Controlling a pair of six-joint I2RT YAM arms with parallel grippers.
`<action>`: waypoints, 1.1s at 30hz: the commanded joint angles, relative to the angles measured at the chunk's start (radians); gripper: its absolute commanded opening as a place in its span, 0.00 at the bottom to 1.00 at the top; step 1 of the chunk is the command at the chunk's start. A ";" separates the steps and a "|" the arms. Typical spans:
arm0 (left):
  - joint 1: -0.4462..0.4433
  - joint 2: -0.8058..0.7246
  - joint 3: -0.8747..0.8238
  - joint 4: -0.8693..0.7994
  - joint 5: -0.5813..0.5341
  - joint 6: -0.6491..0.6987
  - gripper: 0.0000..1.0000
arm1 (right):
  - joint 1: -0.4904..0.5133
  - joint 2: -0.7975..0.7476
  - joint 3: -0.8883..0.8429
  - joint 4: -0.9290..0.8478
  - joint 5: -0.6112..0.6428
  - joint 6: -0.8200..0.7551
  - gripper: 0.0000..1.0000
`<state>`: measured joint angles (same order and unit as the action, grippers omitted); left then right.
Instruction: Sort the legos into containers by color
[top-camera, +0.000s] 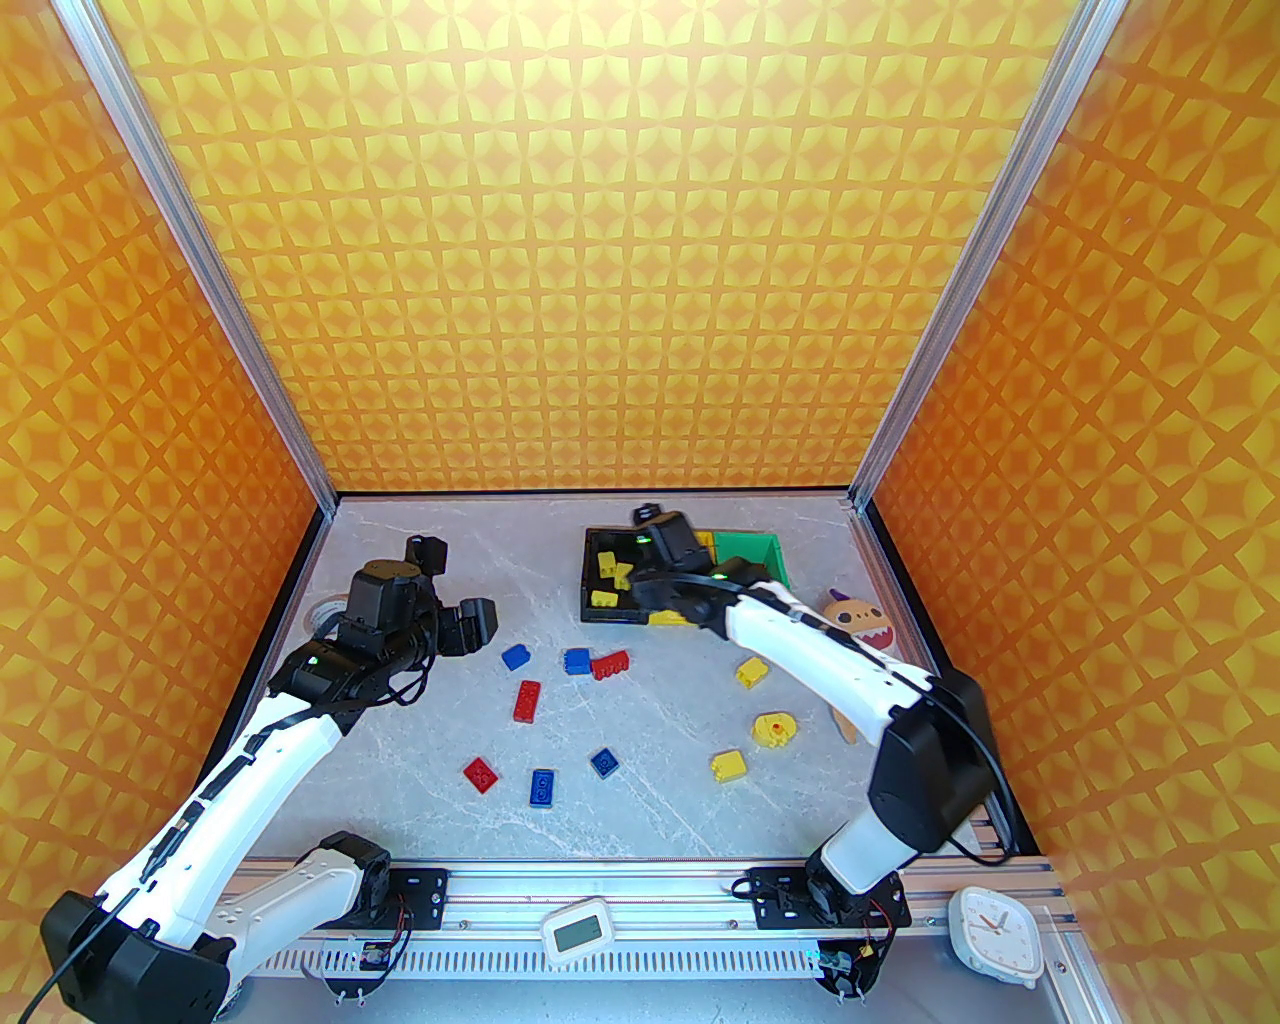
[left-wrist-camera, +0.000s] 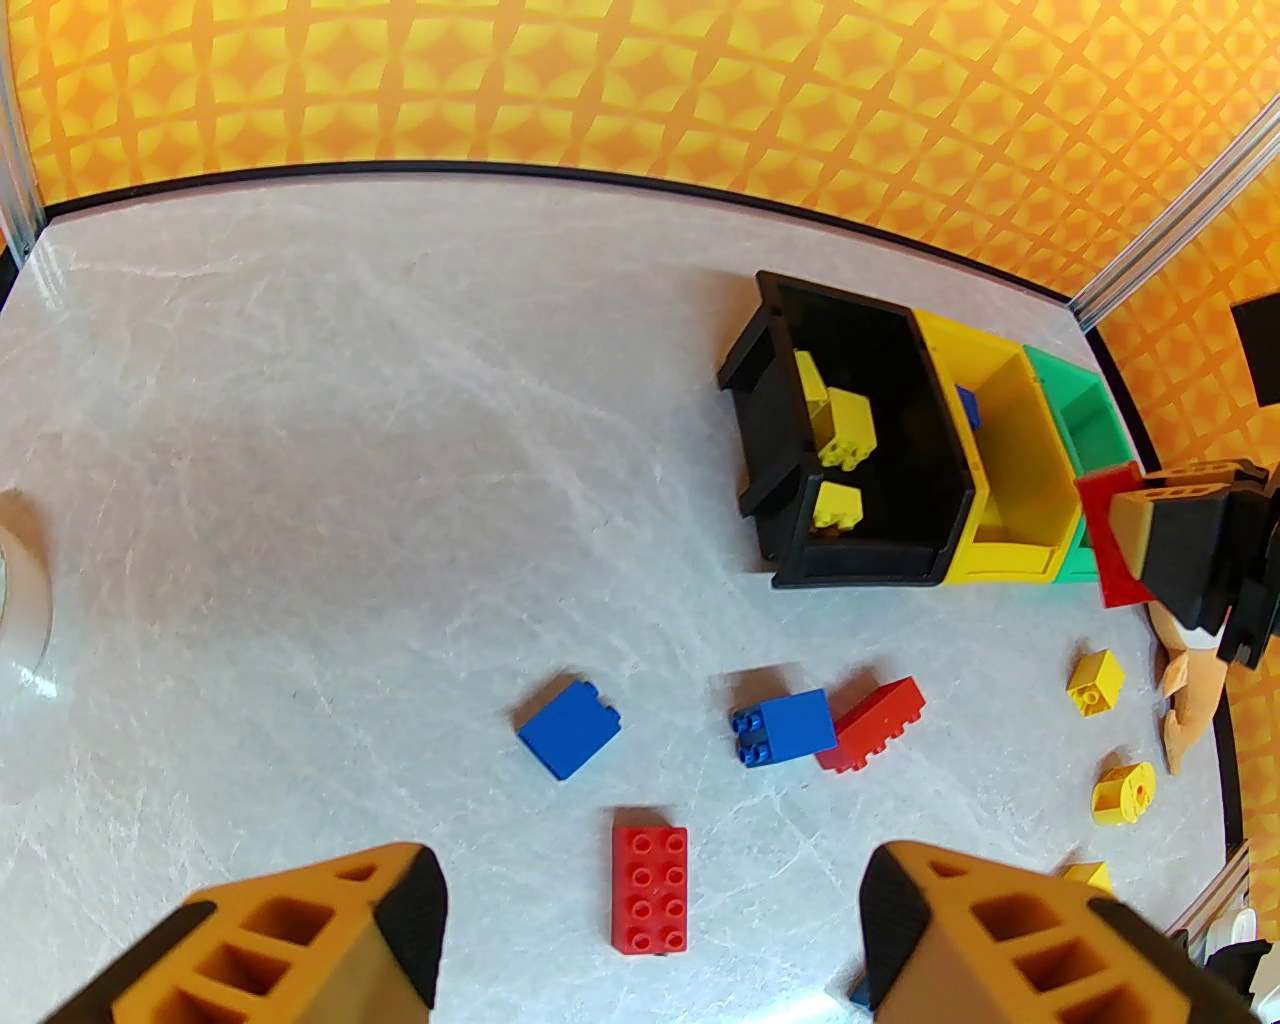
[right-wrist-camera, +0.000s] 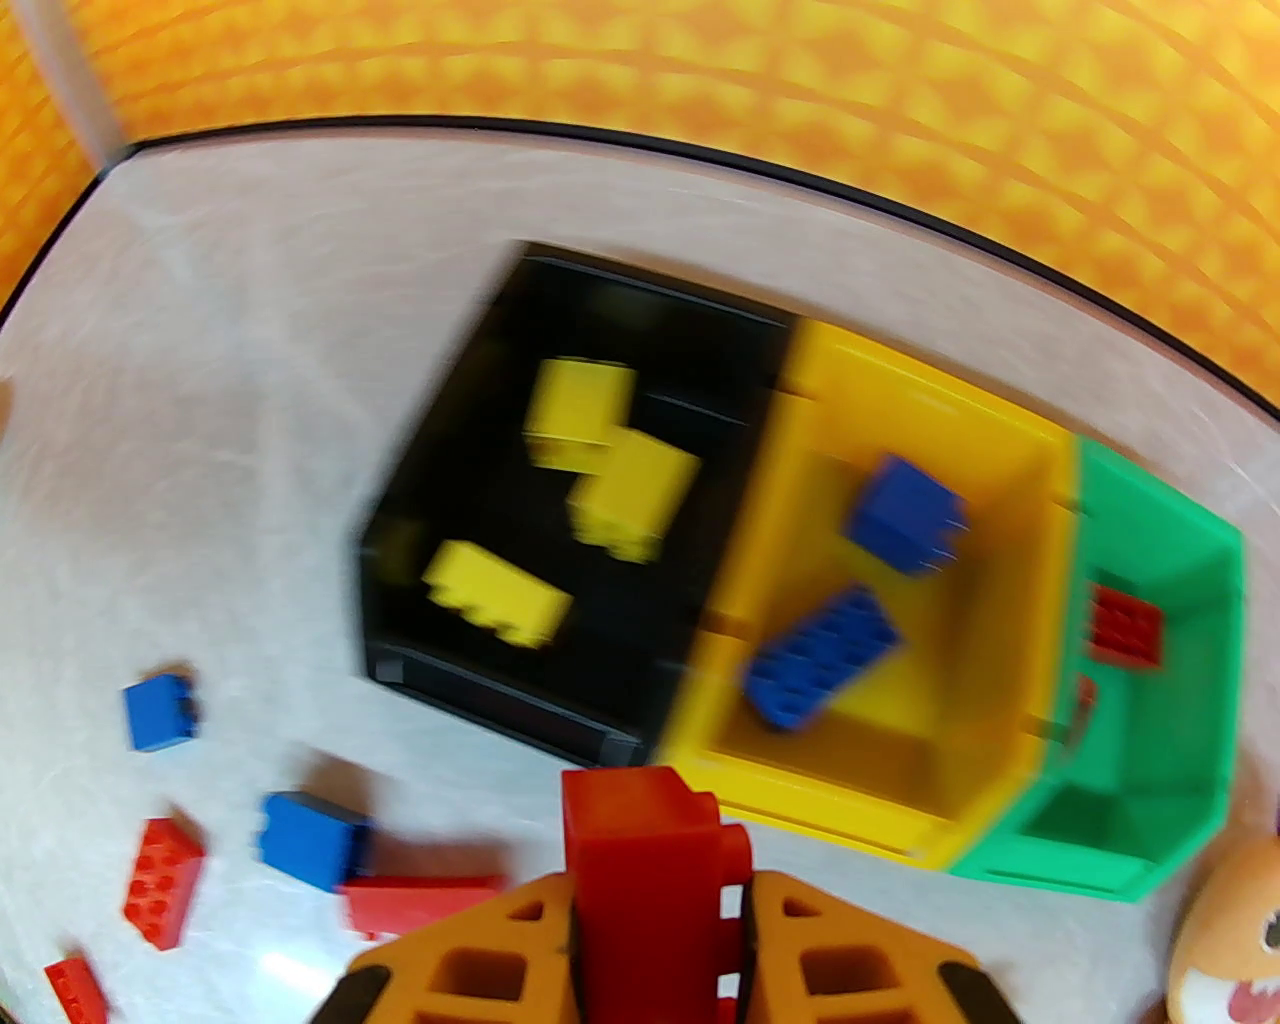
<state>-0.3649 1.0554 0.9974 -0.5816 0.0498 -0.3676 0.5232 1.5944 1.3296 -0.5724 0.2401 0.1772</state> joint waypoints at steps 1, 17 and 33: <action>-0.008 -0.005 0.004 0.023 0.028 0.021 0.72 | -0.062 -0.057 -0.044 0.000 0.001 -0.002 0.26; -0.012 0.000 -0.003 0.020 0.027 0.021 0.72 | -0.356 -0.002 0.005 0.039 -0.084 -0.020 0.25; -0.023 0.029 0.001 0.020 0.043 0.029 0.72 | -0.441 0.305 0.256 -0.002 -0.144 -0.030 0.30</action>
<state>-0.3759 1.0748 0.9974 -0.5682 0.0643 -0.3576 0.0891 1.8603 1.5188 -0.5583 0.1333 0.1612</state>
